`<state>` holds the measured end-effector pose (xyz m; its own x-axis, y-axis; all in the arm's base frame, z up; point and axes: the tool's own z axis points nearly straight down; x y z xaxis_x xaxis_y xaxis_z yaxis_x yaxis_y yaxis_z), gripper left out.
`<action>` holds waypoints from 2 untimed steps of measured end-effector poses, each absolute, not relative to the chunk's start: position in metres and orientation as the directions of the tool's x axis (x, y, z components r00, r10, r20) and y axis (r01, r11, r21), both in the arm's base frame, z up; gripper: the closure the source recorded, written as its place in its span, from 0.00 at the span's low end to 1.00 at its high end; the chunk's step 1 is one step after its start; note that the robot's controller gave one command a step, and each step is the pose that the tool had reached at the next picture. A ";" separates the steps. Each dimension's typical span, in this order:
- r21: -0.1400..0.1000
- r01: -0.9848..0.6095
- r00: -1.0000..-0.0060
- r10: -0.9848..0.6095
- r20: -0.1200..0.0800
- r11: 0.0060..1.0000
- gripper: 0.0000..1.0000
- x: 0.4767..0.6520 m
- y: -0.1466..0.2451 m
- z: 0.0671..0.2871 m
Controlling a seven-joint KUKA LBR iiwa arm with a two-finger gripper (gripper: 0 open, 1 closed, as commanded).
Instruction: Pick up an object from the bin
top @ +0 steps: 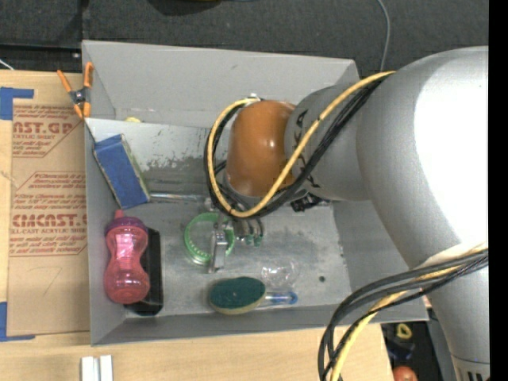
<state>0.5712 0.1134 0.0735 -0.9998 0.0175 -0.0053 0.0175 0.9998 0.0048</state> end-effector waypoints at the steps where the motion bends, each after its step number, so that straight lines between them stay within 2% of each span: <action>1: 0.005 0.018 -1.000 0.018 -0.005 1.000 1.00 0.571 0.113 0.074; 2: 0.003 0.018 -1.000 0.018 0.007 1.000 1.00 0.567 0.113 0.099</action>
Offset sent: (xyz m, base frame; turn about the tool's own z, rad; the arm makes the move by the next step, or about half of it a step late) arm -0.0001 -0.0001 0.1199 -0.0002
